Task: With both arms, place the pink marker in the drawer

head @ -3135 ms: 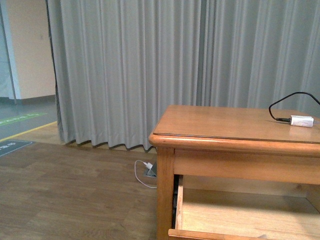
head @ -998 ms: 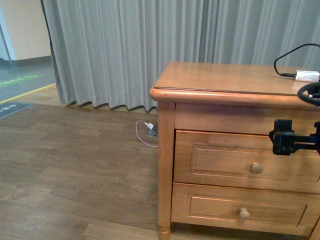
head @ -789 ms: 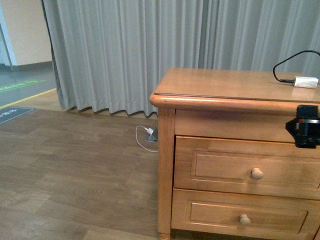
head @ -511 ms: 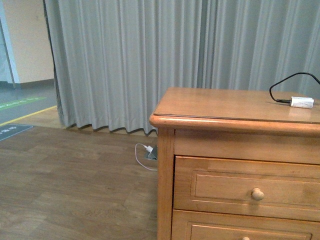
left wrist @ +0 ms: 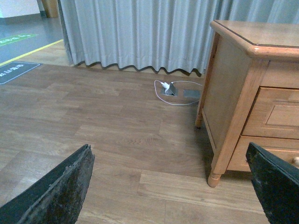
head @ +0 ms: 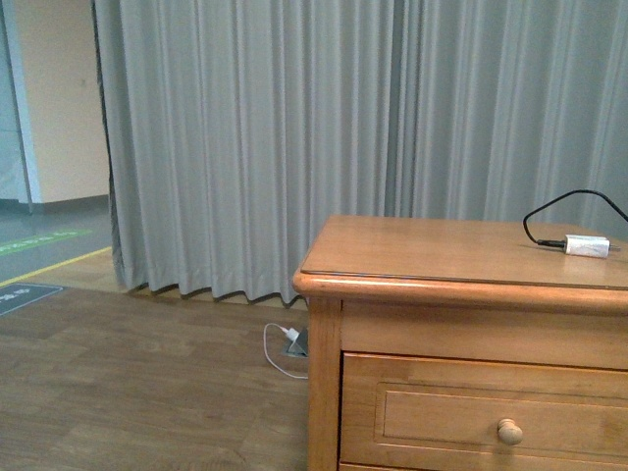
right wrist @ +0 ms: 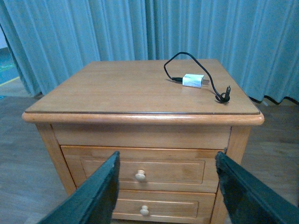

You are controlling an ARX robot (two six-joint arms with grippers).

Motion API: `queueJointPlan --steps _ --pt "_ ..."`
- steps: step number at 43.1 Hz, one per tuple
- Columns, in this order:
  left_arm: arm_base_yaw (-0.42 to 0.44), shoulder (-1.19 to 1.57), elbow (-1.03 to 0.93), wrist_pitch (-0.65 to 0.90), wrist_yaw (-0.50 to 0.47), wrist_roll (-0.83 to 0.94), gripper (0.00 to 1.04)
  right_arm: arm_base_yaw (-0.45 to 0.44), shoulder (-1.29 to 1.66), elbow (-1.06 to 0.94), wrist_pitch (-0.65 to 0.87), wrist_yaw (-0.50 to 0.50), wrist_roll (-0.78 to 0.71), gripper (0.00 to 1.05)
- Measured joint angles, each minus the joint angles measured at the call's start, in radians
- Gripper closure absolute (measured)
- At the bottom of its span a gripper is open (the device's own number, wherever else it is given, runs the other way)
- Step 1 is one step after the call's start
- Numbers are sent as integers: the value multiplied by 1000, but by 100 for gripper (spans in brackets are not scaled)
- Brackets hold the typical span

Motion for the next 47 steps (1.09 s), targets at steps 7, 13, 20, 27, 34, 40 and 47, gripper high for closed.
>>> queueJointPlan --steps 7,13,20,27,34,40,47 --pt "0 0 0 0 0 0 6 0 -50 -97 28 0 -23 71" --pt "0 0 0 0 0 0 6 0 -104 -166 41 0 -29 96" --pt "0 0 0 0 0 0 6 0 -156 -219 44 0 -34 103" --pt "0 0 0 0 0 0 6 0 -205 -260 41 0 -34 103" --pt "0 0 0 0 0 0 6 0 -257 -294 23 0 -34 103" --pt "0 0 0 0 0 0 6 0 -307 -317 -1 0 -34 103" --pt "0 0 0 0 0 0 6 0 -359 -338 -33 0 -33 103"
